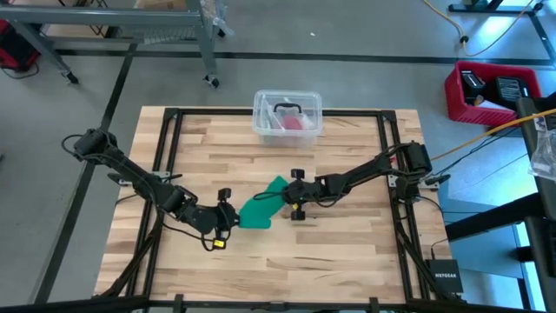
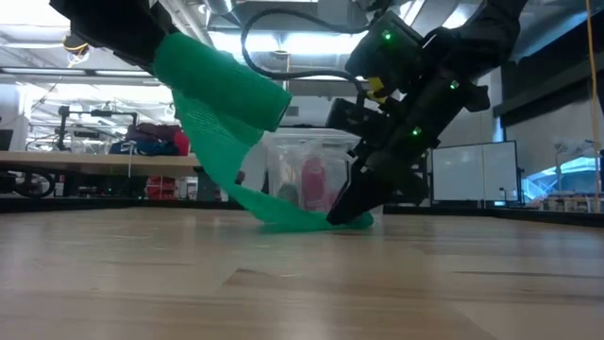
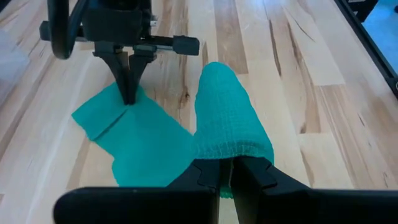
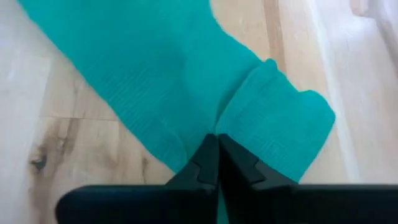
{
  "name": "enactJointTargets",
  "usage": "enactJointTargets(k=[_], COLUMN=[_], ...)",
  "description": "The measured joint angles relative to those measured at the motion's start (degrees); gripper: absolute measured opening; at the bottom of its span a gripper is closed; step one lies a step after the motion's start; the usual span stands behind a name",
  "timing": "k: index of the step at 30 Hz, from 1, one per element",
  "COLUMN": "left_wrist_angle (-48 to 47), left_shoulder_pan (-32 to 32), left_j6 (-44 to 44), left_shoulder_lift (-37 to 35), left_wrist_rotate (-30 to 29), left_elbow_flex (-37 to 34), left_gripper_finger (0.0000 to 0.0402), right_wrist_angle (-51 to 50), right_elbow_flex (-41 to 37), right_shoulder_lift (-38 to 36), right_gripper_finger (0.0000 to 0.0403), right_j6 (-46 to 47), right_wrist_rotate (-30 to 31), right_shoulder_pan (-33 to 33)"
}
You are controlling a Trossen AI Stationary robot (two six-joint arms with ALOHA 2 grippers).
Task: Roll bandage
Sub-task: Roll the green bandage
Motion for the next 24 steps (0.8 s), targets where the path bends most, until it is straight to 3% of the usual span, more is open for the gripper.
enactJointTargets(k=[8, 14, 20, 24], left_wrist_angle=[-1.52, -6.16, -7.59, -7.22], left_shoulder_pan=[-1.78, -3.43, -5.26, -5.38], left_j6=[-2.32, -7.99, -10.97, -10.91], left_shoulder_lift=[0.00, 0.00, 0.00, 0.00], left_wrist_rotate=[0.06, 0.04, 0.07, -0.16], left_elbow_flex=[0.00, 0.00, 0.00, 0.00], left_gripper_finger=[0.0013, 0.0013, 0.0013, 0.0013], right_wrist_angle=[-9.41, -16.82, -29.19, -31.13], right_elbow_flex=[-0.02, -0.02, -0.02, -0.02], right_shoulder_lift=[-5.96, -11.42, -15.62, -15.89], right_gripper_finger=[0.0007, 0.0004, 0.0006, 0.0024], right_j6=[1.01, 1.05, 5.93, 12.83], right_wrist_rotate=[8.99, 12.05, 21.86, 19.96], right_shoulder_pan=[0.01, -0.05, -0.21, -0.64])
